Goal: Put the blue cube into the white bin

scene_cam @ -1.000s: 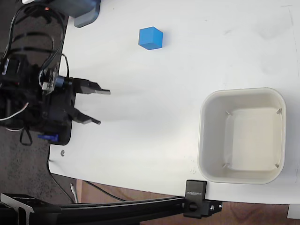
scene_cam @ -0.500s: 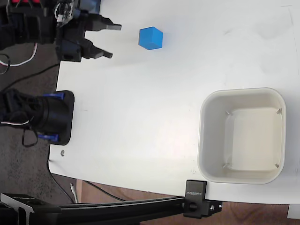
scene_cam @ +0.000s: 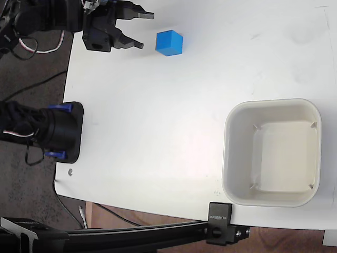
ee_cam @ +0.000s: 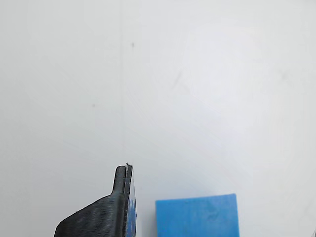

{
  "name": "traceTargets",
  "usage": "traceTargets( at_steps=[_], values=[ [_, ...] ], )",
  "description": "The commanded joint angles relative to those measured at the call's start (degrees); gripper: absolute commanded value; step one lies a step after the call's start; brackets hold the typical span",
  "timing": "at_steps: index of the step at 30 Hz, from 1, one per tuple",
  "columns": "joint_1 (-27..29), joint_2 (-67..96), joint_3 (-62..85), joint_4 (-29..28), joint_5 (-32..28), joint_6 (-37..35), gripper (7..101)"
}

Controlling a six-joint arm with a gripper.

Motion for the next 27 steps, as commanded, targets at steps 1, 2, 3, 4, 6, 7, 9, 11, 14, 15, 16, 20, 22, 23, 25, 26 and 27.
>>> traceTargets(
  at_steps=[1,2,3,4,6,7,9,11,14,15,16,20,22,23,25,26,27],
  values=[
    [-0.53,0.26,-1.58,-3.16,0.09,0.35,100.3],
    [-0.53,-0.09,-1.41,-3.16,-0.18,0.35,100.0],
    [-0.53,-0.26,-0.97,-3.43,-0.62,0.18,99.2],
    [-0.44,-0.09,0.0,-4.22,-0.97,-0.09,99.2],
    [0.09,0.62,1.93,-6.68,-1.93,-0.53,100.0],
    [0.18,0.79,2.55,-7.29,-2.2,-0.53,100.0],
    [0.35,0.53,2.72,-7.56,-2.46,-0.35,100.3],
    [0.53,0.26,3.43,-8.35,-2.55,-0.44,100.3],
    [0.97,0.18,4.75,-9.93,-3.52,-0.79,100.0],
    [1.14,0.0,5.01,-10.28,-3.78,-0.79,99.7],
    [1.32,-0.09,5.27,-10.63,-4.22,-0.97,99.5],
    [1.85,-0.35,6.42,-12.04,-5.27,-1.05,99.5],
    [2.02,-0.44,6.77,-12.57,-5.62,-1.23,99.2],
    [2.11,-0.62,6.94,-12.83,-5.8,-1.32,98.9],
    [2.46,-0.7,7.56,-13.71,-6.15,-1.67,98.7],
    [2.64,-0.79,7.82,-13.97,-6.42,-1.76,98.4],
    [2.81,-0.88,7.91,-14.24,-6.68,-1.93,98.4]
  ],
)
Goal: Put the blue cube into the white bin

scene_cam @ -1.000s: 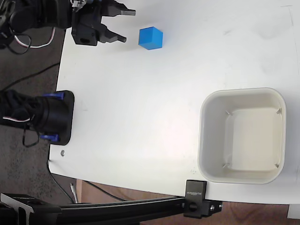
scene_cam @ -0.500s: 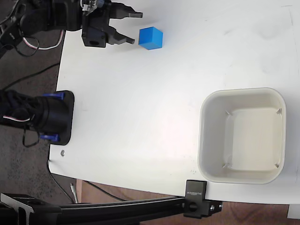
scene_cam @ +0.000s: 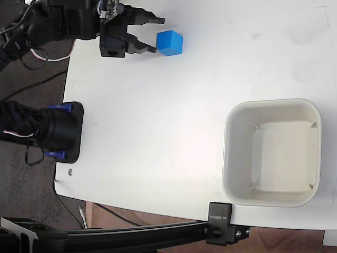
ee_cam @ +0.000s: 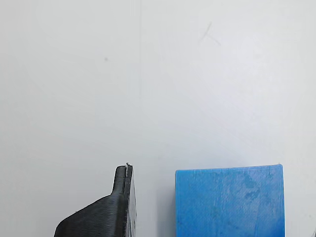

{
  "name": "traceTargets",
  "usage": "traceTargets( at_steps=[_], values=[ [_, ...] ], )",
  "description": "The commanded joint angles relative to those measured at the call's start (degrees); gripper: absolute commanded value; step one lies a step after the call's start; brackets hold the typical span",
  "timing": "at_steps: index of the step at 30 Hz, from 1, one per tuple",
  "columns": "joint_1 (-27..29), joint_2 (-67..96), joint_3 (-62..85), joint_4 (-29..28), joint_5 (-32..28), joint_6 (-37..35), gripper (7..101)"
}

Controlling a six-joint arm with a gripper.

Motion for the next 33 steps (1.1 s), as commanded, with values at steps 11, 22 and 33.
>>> traceTargets(
  at_steps=[11,22,33],
  values=[
    [2.02,0.26,0.97,-5.01,-2.9,-0.88,98.1],
    [1.76,-1.58,2.29,-8.26,-2.99,-0.44,98.1],
    [2.11,-2.02,3.87,-9.32,-2.81,-0.62,85.8]
  ],
)
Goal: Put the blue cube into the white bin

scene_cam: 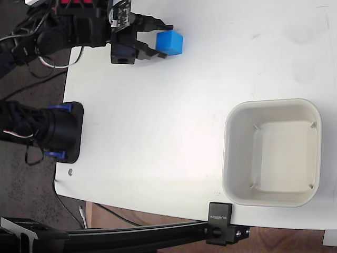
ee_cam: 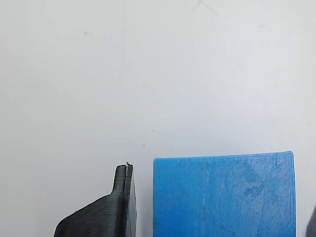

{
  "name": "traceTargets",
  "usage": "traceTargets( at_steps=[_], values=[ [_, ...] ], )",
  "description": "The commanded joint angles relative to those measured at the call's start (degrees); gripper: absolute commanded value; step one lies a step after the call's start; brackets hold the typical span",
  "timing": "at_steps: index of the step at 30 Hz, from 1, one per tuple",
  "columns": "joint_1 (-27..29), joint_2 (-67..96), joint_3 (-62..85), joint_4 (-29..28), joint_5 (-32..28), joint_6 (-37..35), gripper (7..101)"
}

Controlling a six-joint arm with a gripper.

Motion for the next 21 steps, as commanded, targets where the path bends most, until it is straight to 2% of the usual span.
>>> traceTargets(
  at_steps=[1,5,9,12,17,21],
  values=[
    [0.26,0.88,-0.35,-1.49,-0.09,0.0,84.4],
    [0.62,0.18,-0.26,-1.58,-0.09,-0.18,76.9],
    [0.88,-0.26,-0.44,-1.32,0.44,-0.35,57.0],
    [1.23,1.14,-1.14,0.7,1.05,-0.79,51.1],
    [4.39,6.94,-4.75,8.09,0.35,-4.92,46.0],
    [10.11,11.25,-9.93,13.71,-2.9,-11.25,45.7]
  ],
)
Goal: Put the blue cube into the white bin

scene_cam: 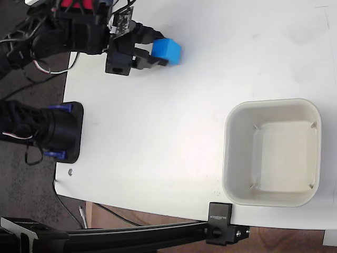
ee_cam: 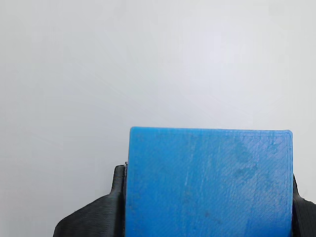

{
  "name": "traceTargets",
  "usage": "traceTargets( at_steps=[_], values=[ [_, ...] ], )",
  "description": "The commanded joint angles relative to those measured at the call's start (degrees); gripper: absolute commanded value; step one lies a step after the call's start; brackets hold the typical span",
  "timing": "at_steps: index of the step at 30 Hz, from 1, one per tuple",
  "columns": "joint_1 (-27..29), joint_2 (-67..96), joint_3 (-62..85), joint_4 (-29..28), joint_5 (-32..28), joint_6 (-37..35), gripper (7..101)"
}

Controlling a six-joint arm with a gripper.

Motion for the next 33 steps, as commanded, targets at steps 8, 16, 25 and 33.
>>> traceTargets(
  at_steps=[8,16,25,33],
  values=[
    [23.12,2.46,-18.54,2.99,-14.77,-19.78,46.2],
    [36.91,-13.27,-39.11,4.83,-25.66,-27.16,47.3],
    [44.56,-33.66,-66.01,8.26,-30.5,-31.38,47.3],
    [45.88,-37.53,-69.17,8.44,-27.6,-32.61,96.0]
  ],
)
